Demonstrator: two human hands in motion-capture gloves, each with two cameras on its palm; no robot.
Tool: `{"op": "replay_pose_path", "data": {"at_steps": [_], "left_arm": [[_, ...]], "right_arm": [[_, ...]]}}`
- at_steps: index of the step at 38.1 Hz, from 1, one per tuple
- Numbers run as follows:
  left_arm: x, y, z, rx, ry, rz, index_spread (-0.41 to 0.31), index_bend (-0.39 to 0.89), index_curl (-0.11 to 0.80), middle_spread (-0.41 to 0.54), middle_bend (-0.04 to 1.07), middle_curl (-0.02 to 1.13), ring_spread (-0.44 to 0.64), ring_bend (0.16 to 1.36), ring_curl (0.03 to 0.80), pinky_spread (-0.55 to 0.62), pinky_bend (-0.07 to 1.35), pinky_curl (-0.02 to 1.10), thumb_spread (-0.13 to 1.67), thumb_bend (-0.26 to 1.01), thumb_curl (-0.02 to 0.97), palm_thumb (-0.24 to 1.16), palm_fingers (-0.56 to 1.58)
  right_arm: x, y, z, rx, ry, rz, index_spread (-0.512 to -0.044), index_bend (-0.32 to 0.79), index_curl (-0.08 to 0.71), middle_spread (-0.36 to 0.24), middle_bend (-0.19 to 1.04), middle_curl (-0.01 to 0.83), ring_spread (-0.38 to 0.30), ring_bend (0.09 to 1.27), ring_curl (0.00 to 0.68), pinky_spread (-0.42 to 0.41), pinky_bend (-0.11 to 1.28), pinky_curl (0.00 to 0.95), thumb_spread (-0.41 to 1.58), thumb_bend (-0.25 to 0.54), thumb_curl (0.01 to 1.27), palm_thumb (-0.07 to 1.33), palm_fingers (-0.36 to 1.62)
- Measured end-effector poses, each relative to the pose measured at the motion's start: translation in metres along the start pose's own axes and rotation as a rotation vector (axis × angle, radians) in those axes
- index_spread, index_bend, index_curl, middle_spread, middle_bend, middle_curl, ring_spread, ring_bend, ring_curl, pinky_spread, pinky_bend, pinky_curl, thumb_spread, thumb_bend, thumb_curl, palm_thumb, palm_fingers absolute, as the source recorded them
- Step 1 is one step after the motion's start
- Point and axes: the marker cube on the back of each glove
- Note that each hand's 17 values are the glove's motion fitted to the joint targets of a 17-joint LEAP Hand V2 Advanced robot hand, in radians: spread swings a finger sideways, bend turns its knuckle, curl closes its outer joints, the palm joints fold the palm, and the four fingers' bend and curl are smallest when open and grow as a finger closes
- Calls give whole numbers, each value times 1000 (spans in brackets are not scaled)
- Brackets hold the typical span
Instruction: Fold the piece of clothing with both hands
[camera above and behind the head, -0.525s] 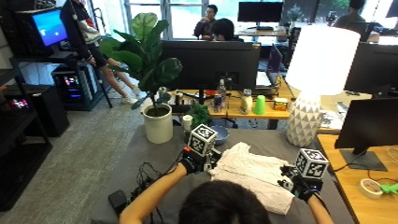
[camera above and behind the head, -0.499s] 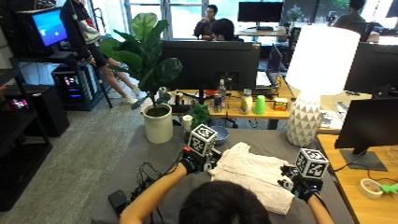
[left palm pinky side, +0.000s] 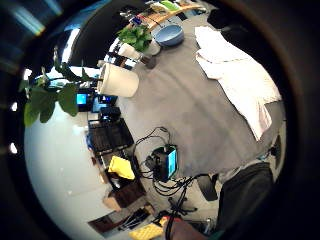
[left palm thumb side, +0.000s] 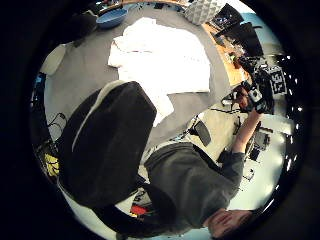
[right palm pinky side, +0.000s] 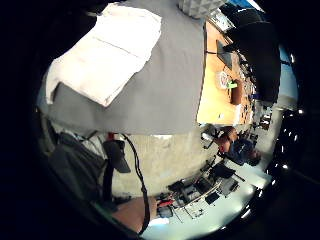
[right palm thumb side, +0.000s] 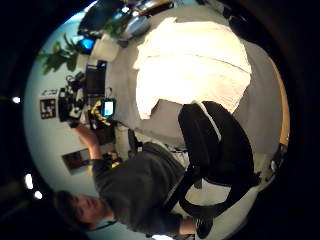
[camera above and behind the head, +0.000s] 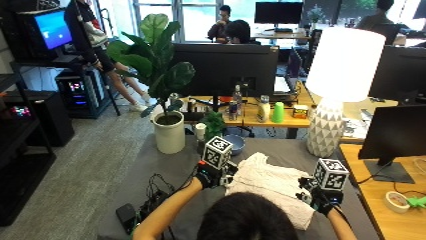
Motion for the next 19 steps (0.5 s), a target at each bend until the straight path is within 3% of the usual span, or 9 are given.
{"op": "replay_pose_path", "data": {"at_steps": [5, 10, 16, 19], "left_arm": [[16, -10, 30, -70, 71, 36, -117, 294, 305, 50, 147, 175, 126, 493, 245, 232, 257, 239, 1091, -11, 114, 42, 392], [52, -9, 73, -185, 174, 117, -67, 194, 305, 80, 135, 180, 143, 520, 262, 239, 321, 270, 1017, -31, 141, 11, 355], [100, -19, 147, -353, 196, 220, 30, 61, 261, 157, 121, 179, 199, 602, 292, 255, 447, 322, 893, -39, 179, -11, 235], [116, -20, 167, -379, 217, 291, 55, 66, 244, 186, 129, 179, 230, 635, 305, 274, 499, 341, 853, -33, 197, 0, 179]], "right_arm": [[0, -7, 16, -25, 16, 12, -291, 148, 248, -9, 210, 257, 68, 345, 239, 203, 320, 250, 1214, 233, 151, 482, 478], [0, -17, 49, -87, 55, 6, -293, 118, 243, -11, 214, 281, 47, 390, 262, 190, 322, 263, 1226, 214, 169, 506, 519], [1, -35, 107, -207, 124, 16, -284, 81, 224, -12, 215, 308, 3, 464, 304, 139, 391, 299, 1211, 197, 198, 557, 602], [-1, -39, 129, -246, 153, 12, -271, 82, 216, -19, 219, 321, -33, 490, 318, 96, 425, 312, 1182, 192, 219, 603, 656]]}}
